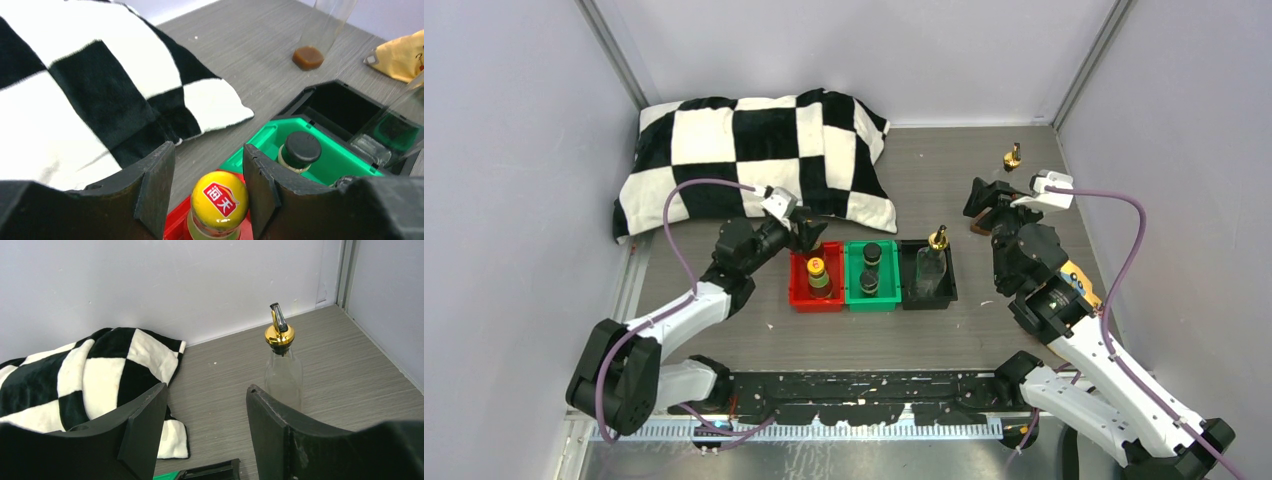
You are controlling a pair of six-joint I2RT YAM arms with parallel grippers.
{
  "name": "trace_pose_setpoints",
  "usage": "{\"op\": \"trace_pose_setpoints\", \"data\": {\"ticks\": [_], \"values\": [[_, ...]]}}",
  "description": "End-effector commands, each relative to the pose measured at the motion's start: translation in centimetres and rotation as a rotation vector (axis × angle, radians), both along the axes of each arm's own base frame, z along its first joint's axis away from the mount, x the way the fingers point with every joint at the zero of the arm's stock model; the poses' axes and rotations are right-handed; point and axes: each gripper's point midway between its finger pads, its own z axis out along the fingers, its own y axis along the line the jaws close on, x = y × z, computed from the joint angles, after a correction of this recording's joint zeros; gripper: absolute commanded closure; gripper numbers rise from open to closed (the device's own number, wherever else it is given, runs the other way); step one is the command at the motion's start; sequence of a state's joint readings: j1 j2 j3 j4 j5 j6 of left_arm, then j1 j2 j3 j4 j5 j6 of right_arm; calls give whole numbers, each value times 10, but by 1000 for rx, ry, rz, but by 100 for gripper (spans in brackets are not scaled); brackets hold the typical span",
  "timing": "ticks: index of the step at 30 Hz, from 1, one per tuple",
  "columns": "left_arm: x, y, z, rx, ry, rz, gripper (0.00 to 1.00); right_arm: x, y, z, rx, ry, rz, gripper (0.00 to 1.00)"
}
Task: Organize the condiment bottles
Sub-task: Place the bottle in the storage box.
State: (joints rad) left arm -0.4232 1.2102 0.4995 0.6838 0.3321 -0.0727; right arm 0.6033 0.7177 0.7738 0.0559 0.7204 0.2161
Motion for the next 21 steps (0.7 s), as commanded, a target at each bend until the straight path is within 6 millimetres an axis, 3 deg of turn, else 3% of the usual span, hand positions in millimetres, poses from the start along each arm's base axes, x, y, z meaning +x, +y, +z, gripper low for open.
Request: {"op": "trace_pose_setpoints", "data": {"ticks": [1,12,16,21], "values": [[1,0,50,-58,-107,8,46,0,-1,16,34,-44,-8,35],[-9,7,99,-103,-156,62,48,-3,-3,20,39,-48,-9,35],[-4,37,113,-151,-139,243,51,-5,-4,23,44,-54,-9,35],[6,91,104,-243,-59,563,55,-7,-5,25,48,-57,-7,35]]}}
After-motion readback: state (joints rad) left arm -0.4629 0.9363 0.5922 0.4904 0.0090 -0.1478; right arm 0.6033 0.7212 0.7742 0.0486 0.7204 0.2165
